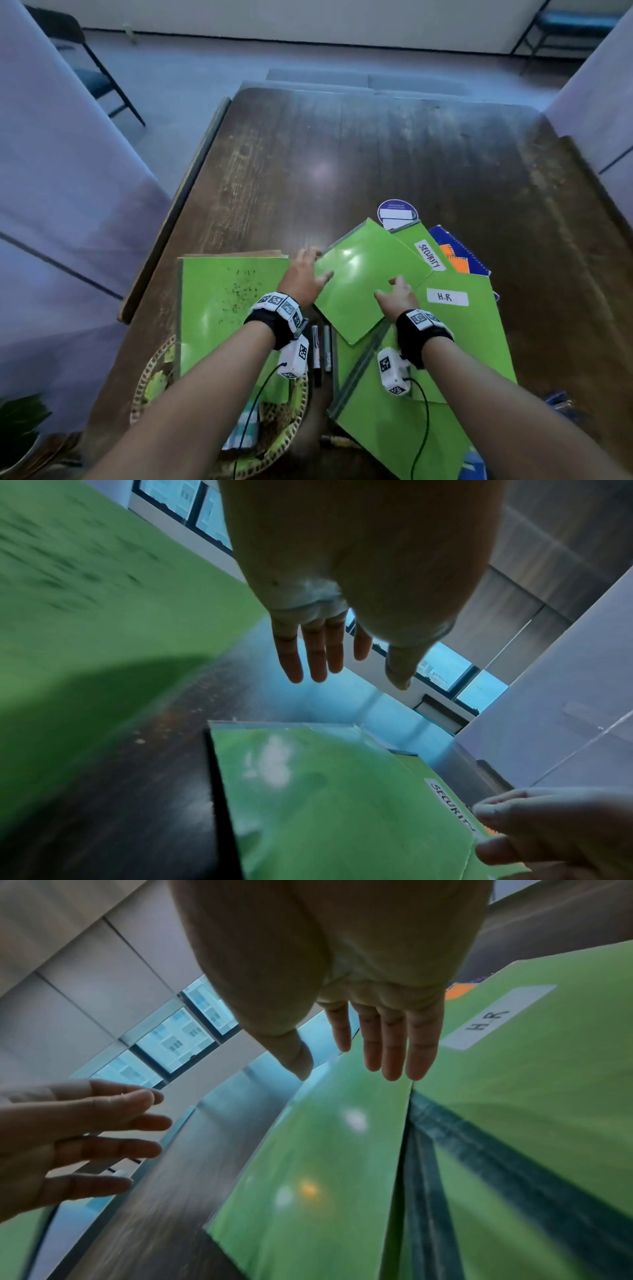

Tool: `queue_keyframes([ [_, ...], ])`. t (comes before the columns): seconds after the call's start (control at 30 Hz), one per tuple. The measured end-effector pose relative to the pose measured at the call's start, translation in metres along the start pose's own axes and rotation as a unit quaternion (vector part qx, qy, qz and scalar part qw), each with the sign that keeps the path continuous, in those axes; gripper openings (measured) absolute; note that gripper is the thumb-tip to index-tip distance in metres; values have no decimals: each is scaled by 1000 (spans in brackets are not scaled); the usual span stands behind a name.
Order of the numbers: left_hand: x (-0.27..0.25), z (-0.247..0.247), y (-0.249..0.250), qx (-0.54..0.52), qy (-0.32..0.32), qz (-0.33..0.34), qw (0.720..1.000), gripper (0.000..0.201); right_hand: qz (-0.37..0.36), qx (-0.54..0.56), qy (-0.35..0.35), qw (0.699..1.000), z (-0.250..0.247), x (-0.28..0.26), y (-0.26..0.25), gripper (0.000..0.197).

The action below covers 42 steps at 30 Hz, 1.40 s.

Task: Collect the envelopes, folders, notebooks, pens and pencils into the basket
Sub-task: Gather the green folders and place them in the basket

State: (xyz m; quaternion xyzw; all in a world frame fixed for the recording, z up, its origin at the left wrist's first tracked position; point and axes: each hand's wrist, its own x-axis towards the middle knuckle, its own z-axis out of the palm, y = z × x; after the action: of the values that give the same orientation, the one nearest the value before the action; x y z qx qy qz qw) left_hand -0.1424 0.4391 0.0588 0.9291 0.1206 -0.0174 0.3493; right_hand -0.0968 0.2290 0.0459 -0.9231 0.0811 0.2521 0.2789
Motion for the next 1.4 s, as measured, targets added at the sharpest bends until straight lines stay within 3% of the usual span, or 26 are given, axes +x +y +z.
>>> queue_keyframes([
  [0.17, 48, 33, 23, 29, -76, -38, 996, 60, 52, -16, -19, 998, -30, 37, 22, 65],
  [0.4, 111, 73, 14, 76, -124, -127, 981, 75, 104, 5, -70, 992, -28, 77, 33, 63],
  [0.57, 135, 89, -7, 138, -126, -204, 961, 83, 119, 65, -59, 989, -18, 98, 22, 69],
  [0.77, 145, 88, -16, 180, -99, -255, 945, 76, 117, 59, -33, 991, -13, 118, 14, 70],
  [0.93, 146, 77, -29, 93, -85, -307, 943, 66, 130, 59, -16, 990, -14, 121, 16, 60],
  [1.13, 131, 46, -19, -49, -13, -253, 966, 31, 108, 154, 24, 982, -33, 111, 19, 46],
  [1.27, 117, 16, 3, -101, 34, -193, 975, 32, 57, 222, 31, 973, -46, 89, 7, 60],
  [1.4, 96, -18, 18, -146, 71, -176, 971, 28, -19, 250, 30, 968, -60, 58, -25, 69],
])
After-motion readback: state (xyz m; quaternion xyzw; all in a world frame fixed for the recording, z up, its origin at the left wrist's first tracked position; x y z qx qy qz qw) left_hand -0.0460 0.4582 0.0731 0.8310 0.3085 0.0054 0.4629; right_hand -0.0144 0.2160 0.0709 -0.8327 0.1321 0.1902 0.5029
